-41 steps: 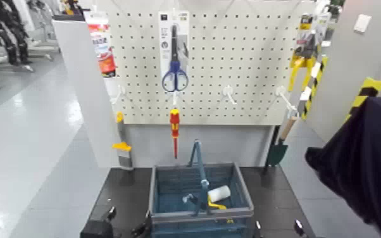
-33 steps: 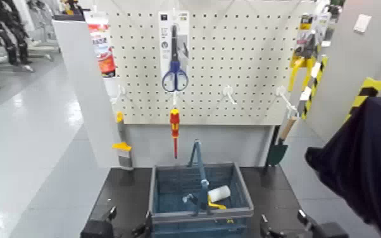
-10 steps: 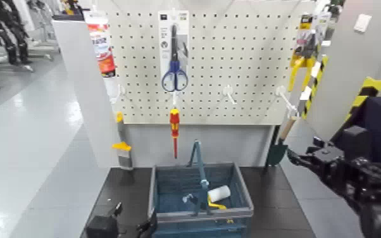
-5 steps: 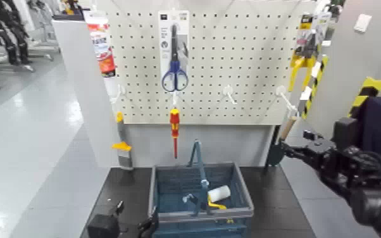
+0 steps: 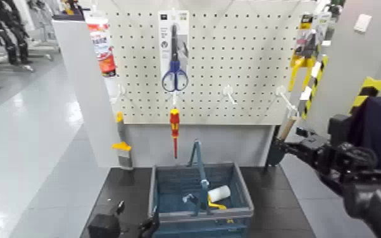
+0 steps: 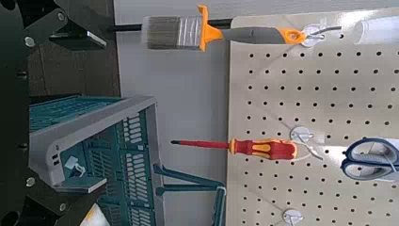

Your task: Put the tool with the wooden handle into the crate.

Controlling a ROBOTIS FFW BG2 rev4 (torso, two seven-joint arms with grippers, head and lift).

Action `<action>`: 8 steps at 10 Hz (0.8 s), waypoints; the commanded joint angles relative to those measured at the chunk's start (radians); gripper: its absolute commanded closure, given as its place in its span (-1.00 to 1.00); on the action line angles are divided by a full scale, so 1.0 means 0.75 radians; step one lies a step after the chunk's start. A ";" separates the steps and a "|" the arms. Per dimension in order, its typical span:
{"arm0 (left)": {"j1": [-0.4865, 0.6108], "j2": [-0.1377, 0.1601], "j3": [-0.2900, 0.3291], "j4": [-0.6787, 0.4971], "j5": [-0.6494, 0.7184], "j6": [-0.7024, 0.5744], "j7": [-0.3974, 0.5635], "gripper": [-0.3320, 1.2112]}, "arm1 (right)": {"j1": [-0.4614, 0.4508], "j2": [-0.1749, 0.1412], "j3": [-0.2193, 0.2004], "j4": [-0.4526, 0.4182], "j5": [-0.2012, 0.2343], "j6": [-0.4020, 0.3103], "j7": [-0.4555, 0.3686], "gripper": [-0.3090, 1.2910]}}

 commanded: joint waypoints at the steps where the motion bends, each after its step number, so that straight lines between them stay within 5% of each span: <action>1: 0.000 -0.002 -0.002 0.002 0.000 0.000 0.000 -0.22 | -0.016 0.007 0.003 0.021 0.000 -0.016 0.000 0.05; 4: 0.002 -0.002 0.000 0.000 0.000 0.002 0.000 -0.22 | -0.014 0.009 0.003 0.021 -0.013 -0.026 -0.002 0.79; 8: 0.004 -0.002 0.002 -0.002 0.000 0.004 0.000 -0.22 | 0.013 0.013 -0.001 -0.030 -0.013 -0.008 -0.019 0.94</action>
